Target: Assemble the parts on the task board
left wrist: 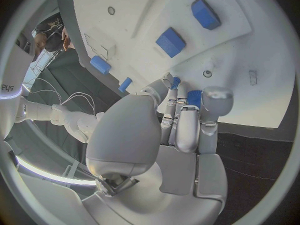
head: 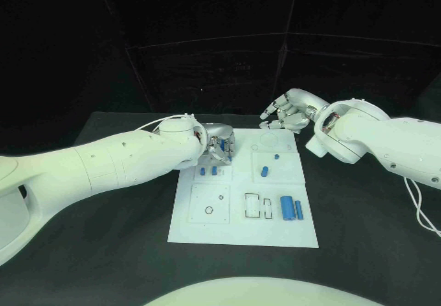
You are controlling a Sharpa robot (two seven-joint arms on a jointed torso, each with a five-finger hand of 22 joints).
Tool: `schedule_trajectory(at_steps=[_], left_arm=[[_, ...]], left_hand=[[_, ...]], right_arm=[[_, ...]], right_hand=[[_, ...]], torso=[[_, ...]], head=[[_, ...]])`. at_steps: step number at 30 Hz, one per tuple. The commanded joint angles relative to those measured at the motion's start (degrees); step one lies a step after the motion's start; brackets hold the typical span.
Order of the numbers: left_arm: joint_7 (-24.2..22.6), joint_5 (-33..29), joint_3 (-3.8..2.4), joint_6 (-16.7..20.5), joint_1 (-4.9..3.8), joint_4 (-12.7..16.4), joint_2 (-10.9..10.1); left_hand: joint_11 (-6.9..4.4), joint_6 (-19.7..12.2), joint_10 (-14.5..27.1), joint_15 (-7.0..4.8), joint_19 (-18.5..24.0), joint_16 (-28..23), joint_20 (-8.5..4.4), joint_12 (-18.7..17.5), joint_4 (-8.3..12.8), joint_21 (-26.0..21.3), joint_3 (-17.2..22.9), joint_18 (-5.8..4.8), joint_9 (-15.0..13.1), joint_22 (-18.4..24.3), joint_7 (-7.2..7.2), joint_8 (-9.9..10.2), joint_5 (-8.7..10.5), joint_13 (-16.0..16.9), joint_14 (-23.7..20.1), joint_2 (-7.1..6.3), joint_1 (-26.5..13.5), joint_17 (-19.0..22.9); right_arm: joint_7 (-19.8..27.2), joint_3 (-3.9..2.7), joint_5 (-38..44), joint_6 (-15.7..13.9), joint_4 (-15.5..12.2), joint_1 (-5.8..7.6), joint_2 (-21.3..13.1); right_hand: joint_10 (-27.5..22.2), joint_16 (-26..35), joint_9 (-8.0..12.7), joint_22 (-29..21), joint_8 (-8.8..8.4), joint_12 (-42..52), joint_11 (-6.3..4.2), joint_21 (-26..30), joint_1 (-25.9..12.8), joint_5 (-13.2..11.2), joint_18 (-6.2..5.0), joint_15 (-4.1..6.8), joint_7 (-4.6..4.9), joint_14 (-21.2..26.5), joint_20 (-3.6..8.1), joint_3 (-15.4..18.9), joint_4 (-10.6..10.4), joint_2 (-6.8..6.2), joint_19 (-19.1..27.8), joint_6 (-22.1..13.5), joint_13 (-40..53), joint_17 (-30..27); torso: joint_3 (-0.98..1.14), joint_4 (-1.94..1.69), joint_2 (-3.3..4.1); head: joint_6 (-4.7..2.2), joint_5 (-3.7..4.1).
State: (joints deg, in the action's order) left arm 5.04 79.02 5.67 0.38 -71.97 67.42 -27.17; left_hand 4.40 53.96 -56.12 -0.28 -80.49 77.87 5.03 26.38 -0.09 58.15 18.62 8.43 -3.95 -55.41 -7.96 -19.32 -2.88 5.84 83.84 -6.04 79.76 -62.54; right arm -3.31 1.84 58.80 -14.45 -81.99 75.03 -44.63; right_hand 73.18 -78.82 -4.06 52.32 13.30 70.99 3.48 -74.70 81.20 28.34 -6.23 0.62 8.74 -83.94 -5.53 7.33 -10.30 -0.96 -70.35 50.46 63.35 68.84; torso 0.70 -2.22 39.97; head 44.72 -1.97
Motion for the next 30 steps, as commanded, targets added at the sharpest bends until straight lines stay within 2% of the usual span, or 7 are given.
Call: schedule_trajectory(at_steps=[1,13,19,25,30], left_arm=[[-0.38,0.35,-0.02,-0.82,-0.03,-0.12,0.12],[-0.26,0.35,0.43,-0.90,0.20,-0.92,0.73],[-1.37,0.34,0.71,0.12,0.28,-1.77,0.96],[-2.66,0.34,0.79,1.99,0.36,-2.11,0.84],[-4.41,0.04,0.80,4.91,0.43,-1.42,0.14]], left_hand=[[-0.13,0.46,-0.52,-0.37,-0.35,0.04,-0.03,-0.39,0.02,0.30,0.41,-1.12,0.08,-0.12,0.16,0.29,-0.06,-0.13,0.91,-0.17,-0.18,0.13],[-0.33,1.28,-1.51,-0.55,-0.65,-0.09,-0.17,-0.91,0.32,1.18,1.35,-1.29,0.09,-1.12,0.34,0.62,-0.05,-0.75,0.97,0.07,-0.19,0.58],[-0.58,2.53,-2.92,-0.80,-0.82,-0.06,-0.38,-1.50,0.84,1.71,3.03,-1.38,0.04,-1.78,0.49,0.89,-0.06,-1.40,1.09,0.90,0.14,0.74],[-0.97,4.14,-4.68,-1.16,-1.11,0.01,-0.72,-2.18,2.42,2.59,5.70,-1.53,-0.09,-2.82,0.65,1.08,0.02,-1.82,1.18,2.11,1.65,0.89],[-1.02,5.02,-5.90,-1.21,-1.11,0.11,-0.88,-3.21,3.85,2.91,7.59,-1.62,-0.07,-3.26,0.60,1.63,0.07,-2.05,1.23,2.17,2.21,0.89]], right_arm=[[0.52,-0.03,-0.12,0.20,-0.07,0.10,0.03],[0.48,-0.03,-0.12,0.23,-0.11,0.10,0.07],[0.39,-0.03,-0.12,0.20,-0.19,0.10,0.03],[0.22,-0.03,-0.12,0.04,-0.29,0.10,-0.06],[0.22,-0.03,-0.12,-0.03,-0.36,0.10,-0.14]], right_hand=[[-0.15,0.21,0.04,-0.03,0.34,0.28,0.01,0.24,0.48,0.24,-0.86,0.26,-0.18,-1.86,0.17,-0.36,0.00,0.05,0.18,-0.30,0.02,0.06],[-0.14,0.21,0.04,-0.05,0.38,0.30,0.01,0.25,0.51,0.26,-0.87,0.26,-0.17,-1.87,0.17,-0.41,-0.02,0.09,0.18,-0.29,0.04,0.06],[-0.11,0.20,0.04,-0.06,0.41,0.34,0.01,0.26,0.53,0.27,-0.87,0.26,-0.17,-1.88,0.18,-0.45,-0.04,0.13,0.18,-0.28,0.09,0.10],[-0.16,0.21,0.04,-0.06,0.43,0.29,0.01,0.27,0.51,0.27,-0.87,0.26,-0.17,-1.88,0.18,-0.45,-0.07,0.15,0.18,-0.27,0.01,0.08],[-0.16,0.20,0.04,-0.08,0.45,0.29,0.02,0.27,0.47,0.27,-0.87,0.26,-0.17,-1.88,0.18,-0.46,-0.12,0.17,0.18,-0.26,0.00,0.11]], torso=[[-0.02,0.00,0.03],[0.00,-0.02,-0.03],[0.02,0.00,-0.02],[0.04,0.01,-0.07],[-0.06,-0.12,-0.03]], head=[[0.05,0.08],[0.06,-0.05],[0.12,0.01],[-0.12,0.16],[-0.15,0.27]])
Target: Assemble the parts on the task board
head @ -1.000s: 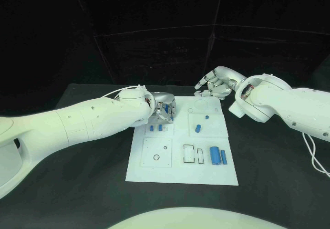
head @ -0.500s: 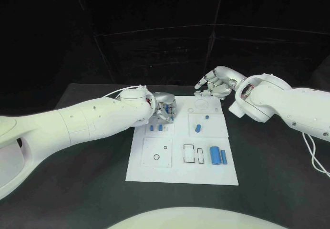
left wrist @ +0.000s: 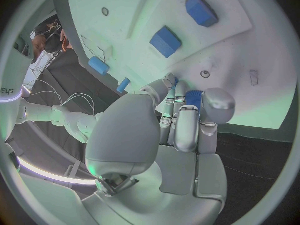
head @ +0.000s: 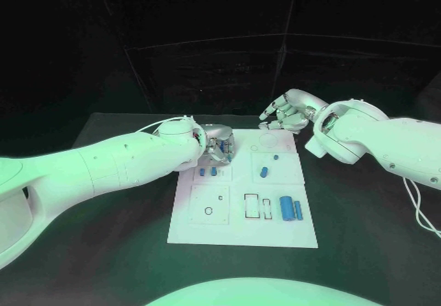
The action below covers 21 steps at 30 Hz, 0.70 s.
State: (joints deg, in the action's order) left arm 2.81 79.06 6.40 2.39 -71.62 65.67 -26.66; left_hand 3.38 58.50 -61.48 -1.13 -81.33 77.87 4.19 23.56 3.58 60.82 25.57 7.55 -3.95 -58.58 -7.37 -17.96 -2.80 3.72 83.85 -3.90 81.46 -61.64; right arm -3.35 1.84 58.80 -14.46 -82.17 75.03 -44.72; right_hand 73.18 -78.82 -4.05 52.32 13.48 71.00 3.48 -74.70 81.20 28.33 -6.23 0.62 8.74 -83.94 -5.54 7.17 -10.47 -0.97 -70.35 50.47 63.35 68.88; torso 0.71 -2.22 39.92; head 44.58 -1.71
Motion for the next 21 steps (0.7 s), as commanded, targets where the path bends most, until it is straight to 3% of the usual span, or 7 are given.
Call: schedule_trajectory(at_steps=[1,8,11,14,17,21], left_arm=[[-2.47,-0.28,0.06,3.33,0.09,0.65,-0.62],[-3.59,-2.44,-0.05,6.11,0.05,4.39,-3.28],[-3.52,-3.25,-0.81,7.01,0.04,6.46,-4.80],[-3.25,-3.70,-1.58,7.28,0.05,8.22,-6.41],[-2.62,-4.45,-1.99,7.02,0.03,9.92,-8.29],[-1.67,-4.97,-2.20,6.45,0.01,11.63,-10.50]], left_hand=[[0.02,0.64,-0.78,-0.36,-0.26,0.10,-0.05,-0.69,0.36,0.28,0.95,-0.76,-0.06,-0.15,-0.02,0.45,-0.01,0.04,1.21,-0.02,0.34,0.07],[0.14,1.17,-1.59,-0.26,-0.19,0.11,0.01,-2.45,1.12,0.39,2.37,-0.79,0.01,-0.40,-0.15,1.53,-0.01,-0.03,1.19,-0.48,-0.80,0.37],[0.15,1.23,-1.68,-0.25,-0.18,0.10,0.01,-2.60,1.17,0.37,2.48,-0.78,0.01,-0.39,-0.18,1.62,-0.02,-0.02,1.18,-0.52,-0.93,0.43],[0.17,1.42,-1.92,-0.23,-0.18,0.09,0.04,-2.96,1.29,0.40,2.69,-0.78,0.00,-0.46,-0.20,1.83,-0.02,-0.01,1.18,-0.66,-1.27,0.54],[0.20,1.50,-2.03,-0.21,-0.16,0.09,0.05,-3.25,1.35,0.37,2.78,-0.77,0.00,-0.46,-0.23,2.02,-0.02,0.00,1.17,-0.82,-1.59,0.61],[0.25,1.49,-2.08,-0.18,-0.16,0.09,0.08,-3.52,1.37,0.40,2.85,-0.78,0.01,-0.52,-0.28,2.23,-0.02,0.00,1.17,-0.94,-1.89,0.66]], right_arm=[[0.27,-0.03,-0.12,-0.04,-0.18,0.10,-0.06],[0.31,-0.03,-0.12,-0.07,-0.12,0.10,-0.09],[0.36,-0.03,-0.12,-0.05,-0.08,0.10,-0.09],[0.34,-0.03,-0.12,-0.01,-0.03,0.10,-0.17],[0.29,-0.03,-0.11,0.02,-0.01,0.10,-0.23],[0.24,-0.03,-0.11,0.06,0.03,0.10,-0.30]], right_hand=[[-0.16,0.20,0.04,-0.08,0.26,0.29,0.02,0.28,0.46,0.28,-0.87,0.26,-0.17,-1.88,0.18,-0.29,0.05,0.17,0.18,-0.26,0.00,0.07],[-0.16,0.20,0.04,-0.08,0.26,0.29,0.02,0.28,0.46,0.28,-0.87,0.26,-0.17,-1.88,0.18,-0.29,0.05,0.17,0.18,-0.26,0.00,0.07],[-0.16,0.20,0.04,-0.08,0.26,0.29,0.02,0.28,0.46,0.28,-0.87,0.26,-0.17,-1.88,0.18,-0.29,0.05,0.17,0.18,-0.26,0.00,0.07],[-0.16,0.20,0.04,-0.08,0.26,0.29,0.02,0.28,0.46,0.28,-0.87,0.26,-0.17,-1.88,0.18,-0.29,0.05,0.17,0.18,-0.26,0.00,0.07],[-0.16,0.20,0.04,-0.08,0.26,0.29,0.02,0.28,0.46,0.28,-0.87,0.26,-0.17,-1.88,0.18,-0.29,0.05,0.17,0.18,-0.26,0.00,0.07],[-0.16,0.20,0.04,-0.08,0.27,0.29,0.02,0.28,0.44,0.28,-0.87,0.26,-0.17,-1.88,0.18,-0.29,0.03,0.18,0.18,-0.26,0.00,0.07]], torso=[[-0.05,-0.10,0.01],[-0.01,-0.03,0.00],[-0.10,0.13,0.08],[-0.19,-0.01,0.08],[-0.04,0.02,0.00],[-0.11,0.03,0.05]], head=[[-0.03,-0.04],[-0.21,-0.18],[-0.21,-0.06],[-0.30,0.13],[-0.25,0.04],[-0.27,0.19]])
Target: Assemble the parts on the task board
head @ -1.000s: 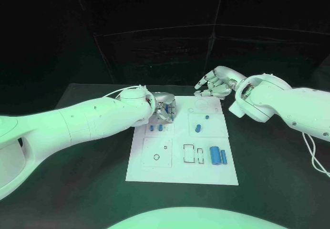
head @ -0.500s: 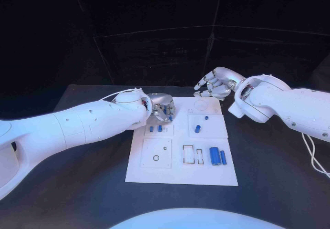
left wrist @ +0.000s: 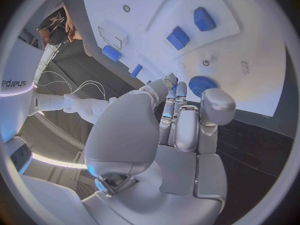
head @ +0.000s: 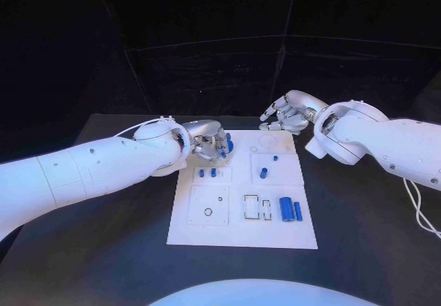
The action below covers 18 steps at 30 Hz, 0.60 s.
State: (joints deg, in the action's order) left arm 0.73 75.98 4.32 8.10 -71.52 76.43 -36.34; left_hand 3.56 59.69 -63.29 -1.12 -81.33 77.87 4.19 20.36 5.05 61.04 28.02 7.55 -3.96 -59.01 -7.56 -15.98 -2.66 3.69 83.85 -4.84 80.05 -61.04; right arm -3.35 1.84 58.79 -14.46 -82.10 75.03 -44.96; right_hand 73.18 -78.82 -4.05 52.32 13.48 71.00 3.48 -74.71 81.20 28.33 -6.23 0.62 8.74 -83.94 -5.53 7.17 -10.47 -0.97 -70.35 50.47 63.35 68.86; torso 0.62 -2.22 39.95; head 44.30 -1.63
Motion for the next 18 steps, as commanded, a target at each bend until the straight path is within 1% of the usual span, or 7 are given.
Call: schedule_trajectory(at_steps=[1,4,5,8,11,16,18], left_arm=[[0.65,-1.97,-0.14,0.54,-0.09,1.15,-1.32],[1.52,-2.17,-0.21,-0.23,-0.10,1.83,-3.08],[1.70,-2.20,-0.22,-0.41,-0.10,1.90,-3.40],[2.34,-2.26,-0.23,-1.24,-0.10,1.83,-4.20],[2.79,-2.29,-0.23,-2.03,-0.10,1.38,-4.39],[3.38,-2.30,-0.21,-3.15,-0.08,0.21,-3.93],[3.59,-2.31,-0.19,-3.54,-0.06,-0.26,-3.66]], left_hand=[[0.07,0.32,-0.28,-0.18,-0.16,0.10,0.08,-0.37,-0.10,0.19,0.42,-0.79,0.02,-0.10,-0.11,0.28,-0.15,0.03,1.17,-0.02,-0.54,0.07],[0.07,0.40,-0.37,-0.16,-0.17,0.10,0.10,-0.48,-0.11,0.25,0.43,-0.80,0.01,-0.18,-0.12,0.34,-0.15,0.05,1.17,-0.06,-0.71,0.10],[0.07,0.42,-0.40,-0.16,-0.17,0.09,0.10,-0.51,-0.11,0.25,0.43,-0.80,0.01,-0.18,-0.12,0.36,-0.15,0.05,1.16,-0.08,-0.76,0.13],[0.06,0.49,-0.48,-0.16,-0.17,0.10,0.11,-0.58,-0.10,0.25,0.44,-0.80,0.00,-0.20,-0.10,0.40,-0.15,0.07,1.16,-0.11,-0.86,0.13],[0.05,0.56,-0.57,-0.16,-0.17,0.09,0.11,-0.67,-0.10,0.29,0.43,-0.80,-0.01,-0.25,-0.08,0.45,-0.15,0.08,1.16,-0.18,-1.01,0.18],[0.05,0.59,-0.61,-0.16,-0.15,0.06,0.12,-0.80,-0.11,0.24,0.42,-0.79,-0.01,-0.22,-0.07,0.54,-0.15,0.08,1.14,-0.25,-1.18,0.28],[0.05,0.59,-0.62,-0.16,-0.14,0.06,0.12,-0.84,-0.11,0.23,0.41,-0.79,-0.01,-0.21,-0.06,0.57,-0.15,0.08,1.13,-0.27,-1.23,0.30]], right_arm=[[0.23,-0.03,-0.11,0.07,-0.03,0.10,-0.08],[0.16,-0.03,-0.11,0.10,-0.01,0.10,-0.16],[0.15,-0.03,-0.11,0.10,0.00,0.10,-0.16],[0.14,-0.03,-0.11,0.12,0.03,0.10,-0.13],[0.14,-0.03,-0.11,0.14,0.07,0.10,-0.06],[0.16,-0.03,-0.11,0.16,0.13,0.09,0.01],[0.17,-0.03,-0.11,0.17,0.15,0.09,0.03]], right_hand=[[-0.15,0.21,0.04,-0.08,0.31,0.31,0.02,0.28,0.38,0.30,-0.87,0.26,-0.16,-1.88,0.18,-0.30,-0.05,0.20,0.17,-0.24,0.01,0.07],[-0.14,0.22,0.04,-0.10,0.32,0.32,0.02,0.29,0.37,0.32,-0.87,0.26,-0.16,-1.88,0.18,-0.30,-0.06,0.21,0.18,-0.24,0.02,0.05],[-0.14,0.24,0.04,-0.13,0.33,0.33,0.02,0.30,0.37,0.33,-0.88,0.26,-0.16,-1.87,0.18,-0.31,-0.07,0.22,0.19,-0.24,0.03,0.04],[-0.14,0.24,0.04,-0.13,0.33,0.33,0.02,0.30,0.37,0.33,-0.88,0.26,-0.16,-1.87,0.18,-0.31,-0.07,0.22,0.19,-0.24,0.03,0.04],[-0.14,0.24,0.04,-0.13,0.33,0.33,0.02,0.30,0.37,0.33,-0.88,0.26,-0.16,-1.87,0.18,-0.31,-0.07,0.22,0.19,-0.24,0.03,0.04],[-0.14,0.24,0.04,-0.13,0.33,0.33,0.02,0.30,0.37,0.33,-0.88,0.26,-0.16,-1.87,0.18,-0.31,-0.07,0.22,0.19,-0.24,0.03,0.04],[-0.14,0.24,0.04,-0.13,0.33,0.33,0.02,0.30,0.37,0.33,-0.88,0.26,-0.16,-1.87,0.18,-0.31,-0.07,0.22,0.19,-0.24,0.03,0.04]], torso=[[-0.02,0.01,0.04],[-0.05,-0.09,-0.02],[0.00,-0.04,0.02],[-0.02,-0.03,0.05],[0.01,0.09,0.07],[-0.02,0.06,0.08],[-0.01,0.08,0.08]], head=[[-0.01,0.12],[0.06,0.19],[-0.02,0.10],[-0.02,0.07],[0.05,-0.17],[0.00,-0.16],[0.08,-0.19]])
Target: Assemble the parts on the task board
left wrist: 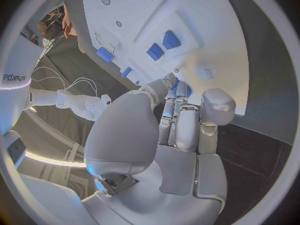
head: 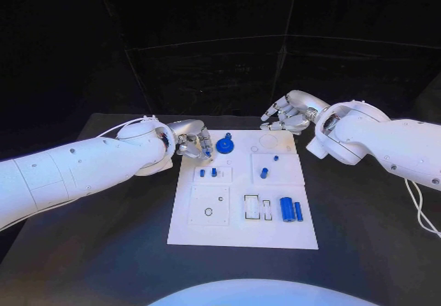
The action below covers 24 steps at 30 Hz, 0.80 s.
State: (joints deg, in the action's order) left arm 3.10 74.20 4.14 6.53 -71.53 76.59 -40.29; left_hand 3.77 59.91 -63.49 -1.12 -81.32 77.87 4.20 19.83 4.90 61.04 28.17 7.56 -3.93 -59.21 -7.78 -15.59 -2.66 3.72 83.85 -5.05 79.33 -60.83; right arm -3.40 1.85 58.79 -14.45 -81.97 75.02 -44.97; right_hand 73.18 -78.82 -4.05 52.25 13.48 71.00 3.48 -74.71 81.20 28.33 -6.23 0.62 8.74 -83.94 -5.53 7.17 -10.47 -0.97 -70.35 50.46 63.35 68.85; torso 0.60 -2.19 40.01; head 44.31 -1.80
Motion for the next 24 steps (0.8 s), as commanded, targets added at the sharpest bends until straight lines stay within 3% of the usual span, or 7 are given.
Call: schedule_trajectory(at_steps=[1,11,24], left_arm=[[1.40,-0.53,0.00,-2.10,-0.04,-0.68,0.45],[2.51,-0.53,0.13,-2.62,0.28,-3.04,2.30],[2.26,-0.52,0.16,-2.91,0.52,-2.86,3.05]], left_hand=[[-0.15,0.38,-0.44,-0.16,-0.13,0.06,0.12,-0.36,0.03,0.21,0.26,-0.79,-0.04,0.00,0.16,0.22,-0.15,0.05,1.13,-0.07,-0.57,0.11],[-0.15,0.41,-0.47,-0.16,-0.11,0.05,0.13,-0.47,0.00,0.16,0.24,-0.78,-0.04,0.04,0.16,0.29,-0.15,0.05,1.13,-0.11,-0.73,0.15],[-0.16,0.47,-0.56,-0.16,-0.11,0.01,0.14,-0.59,-0.02,0.21,0.22,-0.79,-0.05,-0.04,0.18,0.37,-0.15,0.06,1.10,-0.15,-0.90,0.27]], right_arm=[[0.22,-0.03,-0.10,0.16,0.01,0.09,0.05],[0.25,-0.03,-0.10,0.16,0.05,0.09,0.20],[0.25,-0.03,-0.10,0.16,0.04,0.08,0.21]], right_hand=[[-0.14,0.24,0.04,-0.06,0.33,0.33,0.02,0.30,0.37,0.34,-0.87,0.26,-0.16,-1.87,0.18,-0.31,-0.07,0.22,0.19,-0.24,0.03,0.04],[-0.17,0.23,0.04,-0.06,0.37,0.30,0.01,0.31,0.37,0.48,-0.87,0.26,-0.17,-1.88,0.18,-0.35,-0.12,0.25,0.18,-0.22,-0.02,0.07],[-0.17,0.23,0.04,-0.06,0.37,0.30,0.01,0.31,0.37,0.48,-0.87,0.26,-0.17,-1.88,0.18,-0.35,-0.12,0.25,0.18,-0.22,-0.02,0.07]], torso=[[0.04,0.03,0.03],[0.06,0.07,0.04],[0.06,0.02,0.04]], head=[[0.09,-0.05],[0.20,-0.01],[0.34,0.05]])
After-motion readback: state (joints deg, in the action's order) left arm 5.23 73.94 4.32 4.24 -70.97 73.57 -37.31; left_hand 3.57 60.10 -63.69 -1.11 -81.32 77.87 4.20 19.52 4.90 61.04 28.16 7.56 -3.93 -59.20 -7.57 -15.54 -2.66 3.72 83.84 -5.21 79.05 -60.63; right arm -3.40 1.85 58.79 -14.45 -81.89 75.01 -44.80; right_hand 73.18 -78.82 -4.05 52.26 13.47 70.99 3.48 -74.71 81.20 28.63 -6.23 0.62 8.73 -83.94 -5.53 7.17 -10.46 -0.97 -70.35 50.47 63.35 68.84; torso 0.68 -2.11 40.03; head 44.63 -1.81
